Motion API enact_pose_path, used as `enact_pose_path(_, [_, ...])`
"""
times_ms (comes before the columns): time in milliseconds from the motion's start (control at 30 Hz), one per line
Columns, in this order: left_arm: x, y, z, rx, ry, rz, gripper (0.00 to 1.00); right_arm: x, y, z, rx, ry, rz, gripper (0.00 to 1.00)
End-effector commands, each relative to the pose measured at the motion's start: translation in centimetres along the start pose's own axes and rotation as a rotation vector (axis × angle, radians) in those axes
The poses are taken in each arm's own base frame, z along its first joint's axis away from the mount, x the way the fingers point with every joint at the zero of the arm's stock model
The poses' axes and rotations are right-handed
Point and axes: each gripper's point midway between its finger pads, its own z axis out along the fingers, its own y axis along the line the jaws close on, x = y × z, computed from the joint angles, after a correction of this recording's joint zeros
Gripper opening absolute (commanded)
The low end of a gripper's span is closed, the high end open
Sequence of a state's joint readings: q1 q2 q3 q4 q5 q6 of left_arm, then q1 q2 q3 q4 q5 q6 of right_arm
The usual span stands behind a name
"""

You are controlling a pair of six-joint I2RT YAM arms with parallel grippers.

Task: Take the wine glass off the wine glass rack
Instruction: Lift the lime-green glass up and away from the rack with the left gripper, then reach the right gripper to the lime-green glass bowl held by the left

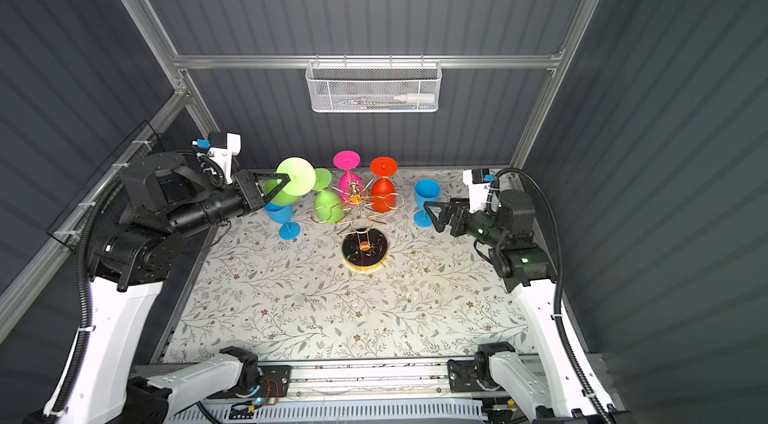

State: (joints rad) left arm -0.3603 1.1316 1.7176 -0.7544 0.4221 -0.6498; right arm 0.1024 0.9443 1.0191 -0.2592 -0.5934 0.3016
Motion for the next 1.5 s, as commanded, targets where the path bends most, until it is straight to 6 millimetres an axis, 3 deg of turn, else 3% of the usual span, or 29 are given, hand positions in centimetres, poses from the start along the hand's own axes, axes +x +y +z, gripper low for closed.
enact_pose_path(0, [-1.0,-4.0,-1.4,0.154,-0.014,0.070,0.00,-1.7,1.8,-1.0,-0.051,-0.047,-0.081,0.99])
enact_pose_path(567, [0.2,-8.7,0.0,0.500,0.167,0.043,0.00,-4.7,8.6,-2.1,-0.281,-0.209,-0.348,0.99])
enact_pose_path(767, [0.6,-8.3,1.0,0.528,0.208,0.016,0.00,-5.3,11.1,-1.6,-0.339,-0.239,-0.430,0.99])
enact_pose_path(967, [1.1,-7.6,2.2,0.541,0.237,-0.002,0.00,-6.5,13.7,-0.9,-0.450,-0.206,-0.359,0.99])
enact_pose_path(1067, [1.0,-7.7,2.5,0.565,0.240,-0.008,0.00,-6.2,15.3,-0.8,-0.493,-0.205,-0.390,0.99])
enact_pose_path(1200, [0.9,-7.9,2.7,0.591,0.254,-0.016,0.00,-5.4,15.0,0.3,-0.434,-0.184,-0.450,0.99])
enact_pose_path(1467, [1.0,-8.7,2.5,0.649,0.283,-0.041,0.00,-6.0,14.7,1.9,-0.394,-0.237,-0.612,0.99])
